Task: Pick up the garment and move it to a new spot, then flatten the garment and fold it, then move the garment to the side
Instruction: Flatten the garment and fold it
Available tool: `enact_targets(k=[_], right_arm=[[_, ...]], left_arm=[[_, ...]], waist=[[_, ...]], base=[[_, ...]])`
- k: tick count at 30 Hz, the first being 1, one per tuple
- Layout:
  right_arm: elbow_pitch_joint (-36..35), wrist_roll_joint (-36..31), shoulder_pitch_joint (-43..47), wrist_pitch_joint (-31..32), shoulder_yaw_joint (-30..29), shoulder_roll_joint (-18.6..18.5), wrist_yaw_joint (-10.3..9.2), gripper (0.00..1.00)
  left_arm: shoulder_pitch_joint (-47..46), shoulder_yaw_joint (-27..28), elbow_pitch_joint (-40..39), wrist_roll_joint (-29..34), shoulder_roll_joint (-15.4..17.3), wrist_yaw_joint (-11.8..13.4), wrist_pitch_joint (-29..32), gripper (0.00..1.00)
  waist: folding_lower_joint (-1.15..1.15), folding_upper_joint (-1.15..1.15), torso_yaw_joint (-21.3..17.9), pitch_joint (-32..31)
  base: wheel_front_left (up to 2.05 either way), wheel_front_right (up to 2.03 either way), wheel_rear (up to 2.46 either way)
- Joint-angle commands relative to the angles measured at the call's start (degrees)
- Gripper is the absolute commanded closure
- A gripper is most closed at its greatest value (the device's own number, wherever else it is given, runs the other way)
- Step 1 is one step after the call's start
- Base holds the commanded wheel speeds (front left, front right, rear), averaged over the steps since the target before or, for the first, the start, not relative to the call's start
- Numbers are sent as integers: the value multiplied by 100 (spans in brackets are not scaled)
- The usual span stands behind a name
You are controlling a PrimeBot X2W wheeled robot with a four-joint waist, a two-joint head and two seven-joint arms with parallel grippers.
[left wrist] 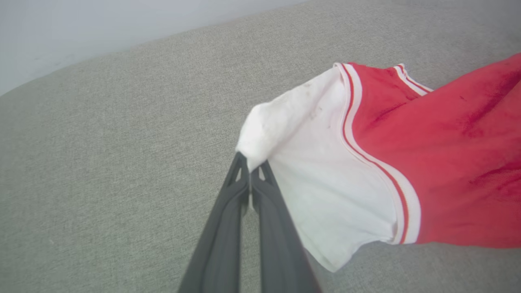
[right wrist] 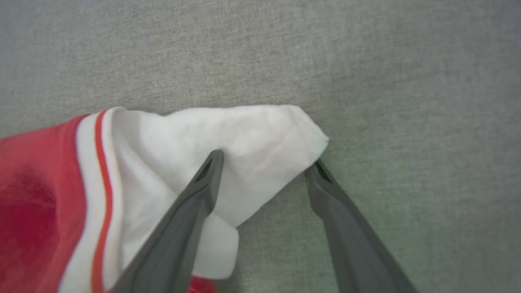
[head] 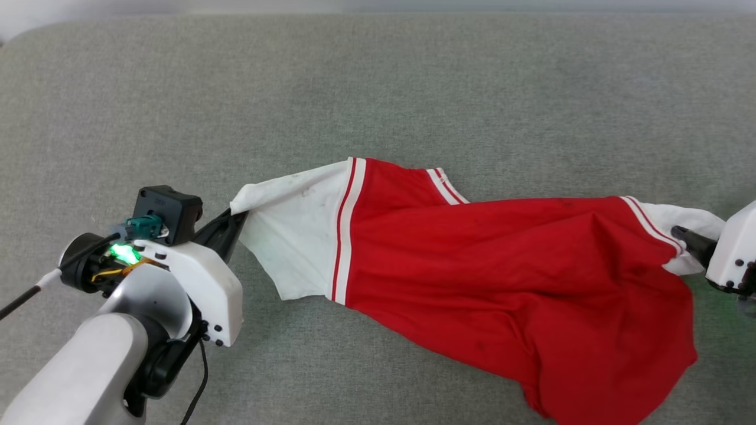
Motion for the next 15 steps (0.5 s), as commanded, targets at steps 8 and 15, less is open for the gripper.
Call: enact_targets(k=[8, 15], right_arm=[[696, 190, 8, 295, 212, 172, 0, 79], [570, 264, -245, 116, 345, -28, 0, 100]], left_arm=[[-217, -91, 98, 77, -114, -109, -158, 100], [-363, -99, 165, 152, -170, -156, -344, 100]], waist=[[0, 0, 124, 147], [0, 0, 65, -28]], base=[[0, 0, 0], [0, 0, 0]])
